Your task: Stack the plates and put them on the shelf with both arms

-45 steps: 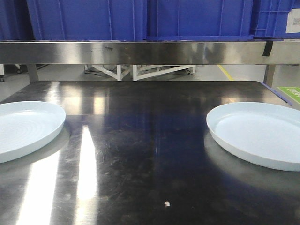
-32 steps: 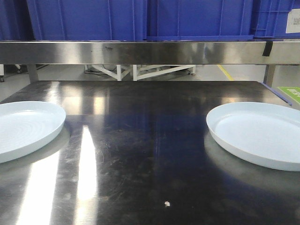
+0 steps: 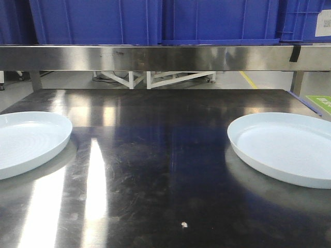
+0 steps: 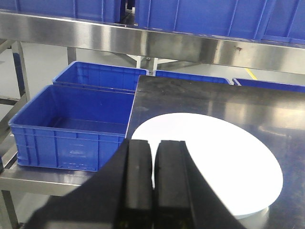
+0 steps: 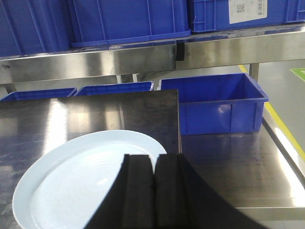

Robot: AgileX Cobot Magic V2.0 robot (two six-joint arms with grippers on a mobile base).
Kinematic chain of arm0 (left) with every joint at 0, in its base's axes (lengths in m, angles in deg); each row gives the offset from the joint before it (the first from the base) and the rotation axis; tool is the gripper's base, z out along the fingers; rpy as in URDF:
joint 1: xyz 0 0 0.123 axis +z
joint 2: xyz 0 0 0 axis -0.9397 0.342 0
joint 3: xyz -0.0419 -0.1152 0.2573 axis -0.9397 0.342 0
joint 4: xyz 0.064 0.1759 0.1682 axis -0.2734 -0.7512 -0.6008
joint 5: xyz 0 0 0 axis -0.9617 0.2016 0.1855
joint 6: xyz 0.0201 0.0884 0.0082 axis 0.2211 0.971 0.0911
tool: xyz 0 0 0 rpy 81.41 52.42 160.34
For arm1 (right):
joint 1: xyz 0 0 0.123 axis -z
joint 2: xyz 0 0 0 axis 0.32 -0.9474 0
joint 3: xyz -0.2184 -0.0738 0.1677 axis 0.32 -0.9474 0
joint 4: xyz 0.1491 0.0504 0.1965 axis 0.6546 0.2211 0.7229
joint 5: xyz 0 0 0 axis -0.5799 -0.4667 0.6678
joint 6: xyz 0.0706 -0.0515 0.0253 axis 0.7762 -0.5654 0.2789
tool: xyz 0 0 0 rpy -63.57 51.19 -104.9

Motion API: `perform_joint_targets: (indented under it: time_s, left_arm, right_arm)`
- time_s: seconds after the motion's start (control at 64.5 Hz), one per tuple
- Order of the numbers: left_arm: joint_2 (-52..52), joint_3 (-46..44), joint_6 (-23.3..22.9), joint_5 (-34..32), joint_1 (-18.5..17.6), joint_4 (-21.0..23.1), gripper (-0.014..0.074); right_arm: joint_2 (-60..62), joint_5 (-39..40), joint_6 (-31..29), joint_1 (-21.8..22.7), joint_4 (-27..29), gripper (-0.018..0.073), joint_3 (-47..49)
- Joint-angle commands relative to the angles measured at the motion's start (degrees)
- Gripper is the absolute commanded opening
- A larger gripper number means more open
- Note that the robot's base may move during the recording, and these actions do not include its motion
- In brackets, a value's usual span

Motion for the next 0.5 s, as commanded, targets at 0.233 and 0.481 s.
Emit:
perform_joint_targets:
  time_s: [0.233, 0.481]
  left_arm:
    - [6.6, -10.7, -0.6, 1.4, -0.1, -1.0, 0.009]
    - [34.1, -44.3, -0.6, 25.2, -2.9, -7.0, 0.009]
  right_arm:
    - [1.1, 4.9, -0.2, 0.0, -0.3, 0.0052, 0.1]
    - [1.1, 4.9, -0.2, 0.0, -0.3, 0.0052, 0.1]
